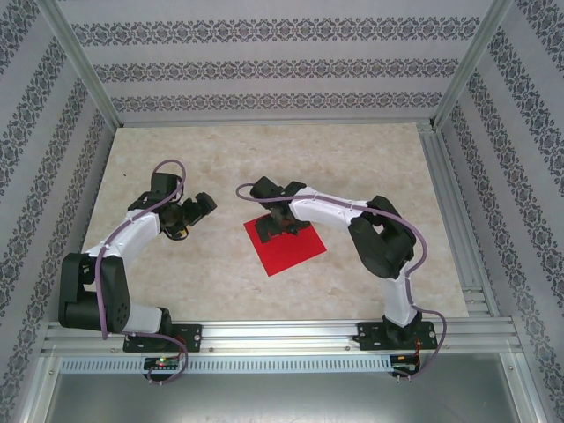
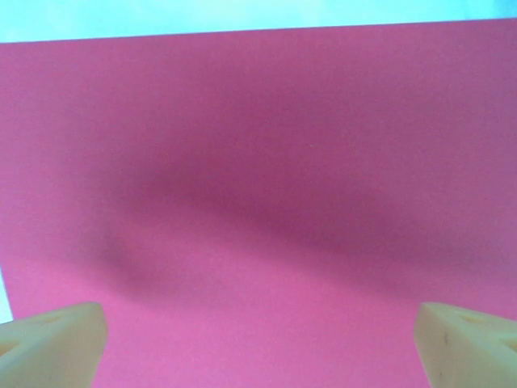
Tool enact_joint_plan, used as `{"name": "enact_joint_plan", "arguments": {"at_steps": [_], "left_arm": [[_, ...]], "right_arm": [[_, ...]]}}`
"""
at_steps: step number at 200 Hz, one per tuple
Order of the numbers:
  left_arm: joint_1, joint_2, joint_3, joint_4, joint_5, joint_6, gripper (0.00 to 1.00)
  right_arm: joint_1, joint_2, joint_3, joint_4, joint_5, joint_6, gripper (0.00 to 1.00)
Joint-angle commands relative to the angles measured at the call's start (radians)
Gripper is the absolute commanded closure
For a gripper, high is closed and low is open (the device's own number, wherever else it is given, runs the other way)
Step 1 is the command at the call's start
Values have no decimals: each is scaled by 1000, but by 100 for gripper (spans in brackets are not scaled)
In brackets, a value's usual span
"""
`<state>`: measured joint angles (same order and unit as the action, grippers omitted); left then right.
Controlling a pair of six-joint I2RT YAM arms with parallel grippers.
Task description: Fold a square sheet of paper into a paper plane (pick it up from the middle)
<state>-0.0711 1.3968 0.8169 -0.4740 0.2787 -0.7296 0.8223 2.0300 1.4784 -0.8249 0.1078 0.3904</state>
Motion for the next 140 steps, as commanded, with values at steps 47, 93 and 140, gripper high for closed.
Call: {"name": "enact_joint_plan", "arguments": {"at_steps": [47, 93, 140], "left_arm": [[13, -18, -10, -20, -4, 7, 0], [13, -15, -10, -20, -4, 10, 0], [13, -13, -8, -19, -3, 12, 0]], "right_arm": [[-8, 68, 40, -43, -12, -18, 2], [-15, 126, 21, -52, -15, -11, 4], [-20, 166, -26, -51, -28, -13, 8]]}}
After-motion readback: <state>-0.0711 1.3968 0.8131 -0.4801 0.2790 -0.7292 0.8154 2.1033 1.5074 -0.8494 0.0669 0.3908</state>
